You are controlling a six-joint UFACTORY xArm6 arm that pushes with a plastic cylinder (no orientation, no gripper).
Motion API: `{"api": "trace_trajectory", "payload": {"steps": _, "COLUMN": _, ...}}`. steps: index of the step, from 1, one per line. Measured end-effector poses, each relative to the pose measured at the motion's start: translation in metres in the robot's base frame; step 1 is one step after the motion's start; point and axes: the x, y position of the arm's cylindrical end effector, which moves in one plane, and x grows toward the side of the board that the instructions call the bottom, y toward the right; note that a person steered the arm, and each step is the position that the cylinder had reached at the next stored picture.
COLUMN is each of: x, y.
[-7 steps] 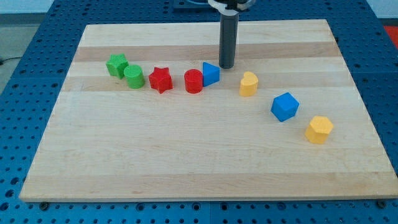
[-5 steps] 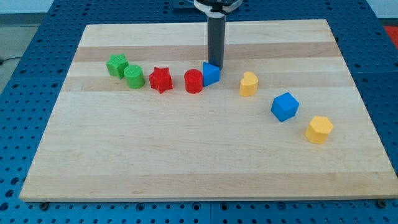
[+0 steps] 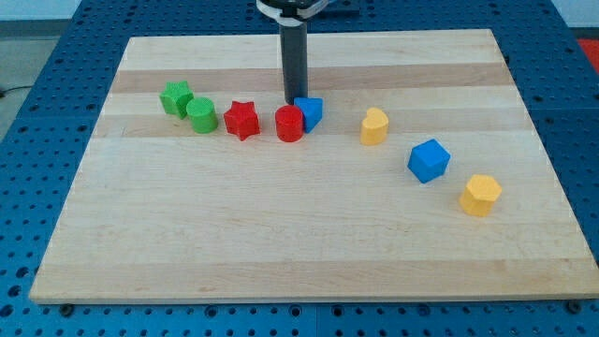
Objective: Separate the red circle from the blue triangle
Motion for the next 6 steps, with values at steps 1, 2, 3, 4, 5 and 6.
{"api": "trace_trajectory", "payload": {"steps": 1, "x": 0.005, "y": -0.014}}
{"api": "trace_trajectory", "payload": {"steps": 2, "x": 0.023, "y": -0.015}}
{"api": "trace_trajectory", "payload": {"steps": 3, "x": 0.035, "y": -0.011}}
{"api": "trace_trajectory", "payload": {"steps": 4, "x": 0.035, "y": -0.011}}
{"api": "trace_trajectory", "payload": {"steps": 5, "x": 0.048, "y": -0.011}}
{"api": "trace_trajectory", "payload": {"steps": 6, "x": 0.084, "y": -0.012}}
